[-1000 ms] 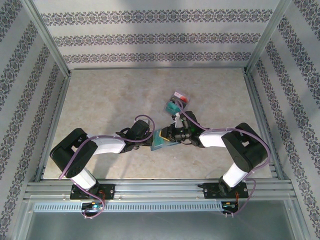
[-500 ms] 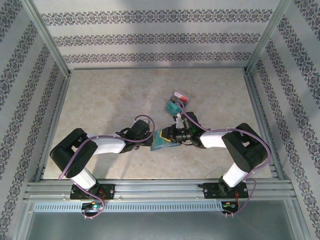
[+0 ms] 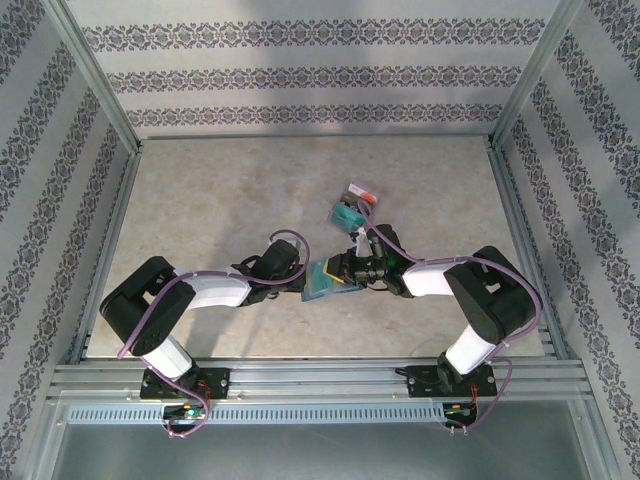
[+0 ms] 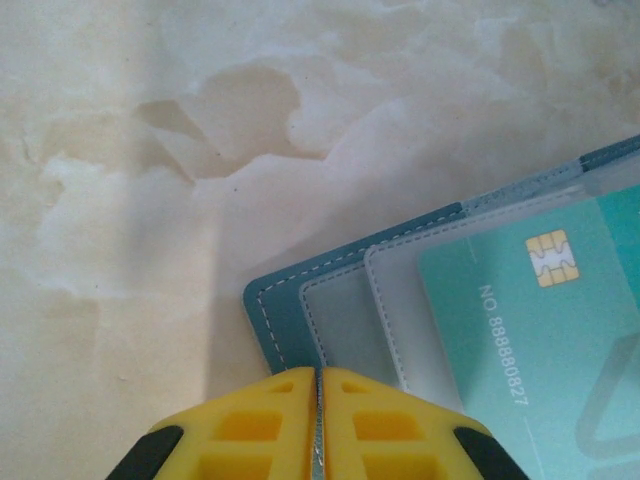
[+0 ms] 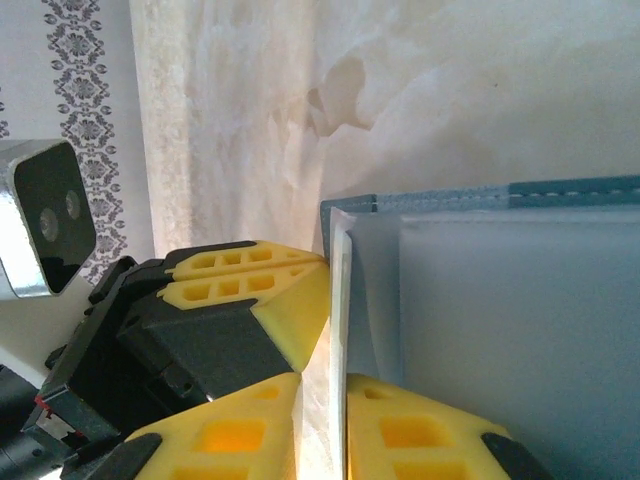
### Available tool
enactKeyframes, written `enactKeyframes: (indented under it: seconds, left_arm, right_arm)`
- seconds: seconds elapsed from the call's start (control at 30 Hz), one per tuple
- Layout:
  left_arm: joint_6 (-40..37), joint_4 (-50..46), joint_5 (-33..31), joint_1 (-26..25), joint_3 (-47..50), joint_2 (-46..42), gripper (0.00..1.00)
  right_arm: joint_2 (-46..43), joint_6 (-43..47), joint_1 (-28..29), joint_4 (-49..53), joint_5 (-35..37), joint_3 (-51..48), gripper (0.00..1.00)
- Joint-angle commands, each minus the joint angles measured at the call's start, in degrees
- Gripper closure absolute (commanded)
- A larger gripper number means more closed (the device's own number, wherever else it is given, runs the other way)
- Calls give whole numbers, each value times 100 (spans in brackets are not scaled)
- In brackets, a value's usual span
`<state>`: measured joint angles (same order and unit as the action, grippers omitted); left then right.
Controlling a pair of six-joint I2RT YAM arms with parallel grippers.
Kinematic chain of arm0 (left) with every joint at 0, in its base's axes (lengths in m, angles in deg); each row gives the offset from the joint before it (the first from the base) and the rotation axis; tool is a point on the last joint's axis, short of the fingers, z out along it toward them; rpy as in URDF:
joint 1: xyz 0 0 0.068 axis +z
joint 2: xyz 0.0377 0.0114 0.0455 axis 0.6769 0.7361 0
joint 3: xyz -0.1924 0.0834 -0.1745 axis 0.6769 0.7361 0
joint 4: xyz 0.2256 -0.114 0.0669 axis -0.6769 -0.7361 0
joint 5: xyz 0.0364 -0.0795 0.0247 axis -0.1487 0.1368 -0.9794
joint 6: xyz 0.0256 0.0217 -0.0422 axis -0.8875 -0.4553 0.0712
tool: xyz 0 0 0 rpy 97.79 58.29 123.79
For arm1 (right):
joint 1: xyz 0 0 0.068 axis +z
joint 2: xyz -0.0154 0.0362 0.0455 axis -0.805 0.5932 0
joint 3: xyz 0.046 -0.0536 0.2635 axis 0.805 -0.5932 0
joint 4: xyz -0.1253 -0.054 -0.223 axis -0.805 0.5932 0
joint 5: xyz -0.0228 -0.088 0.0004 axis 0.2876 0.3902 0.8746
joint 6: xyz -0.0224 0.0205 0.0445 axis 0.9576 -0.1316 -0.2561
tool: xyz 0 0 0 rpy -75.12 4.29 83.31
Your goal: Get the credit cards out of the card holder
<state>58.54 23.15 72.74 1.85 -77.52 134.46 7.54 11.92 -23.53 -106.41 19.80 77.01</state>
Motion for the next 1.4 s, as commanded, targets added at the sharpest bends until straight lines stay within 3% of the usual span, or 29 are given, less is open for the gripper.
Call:
enactKeyframes:
  seconds: [0.0, 0.33, 0.83, 1.13, 1.37]
  left_arm:
    - [39, -354, -171, 67, 44, 70, 90]
    - [-15, -409, -197, 124, -10, 52, 90]
    - [-311, -624, -144, 278, -373, 69, 89]
    - [-303, -583, 186, 246, -327, -453, 73]
    - [-376, -533, 268, 10, -456, -346, 71]
  right_arm:
    - [-114, -5, -73, -227, -125, -72, 84]
    - [-120, 98, -78, -133, 10, -129, 93]
    - [-173, 401, -82, 510, 315, 39, 93]
    - [-407, 520, -82, 831, 418, 49, 94]
    - [-586, 661, -86, 1247, 513, 91, 94]
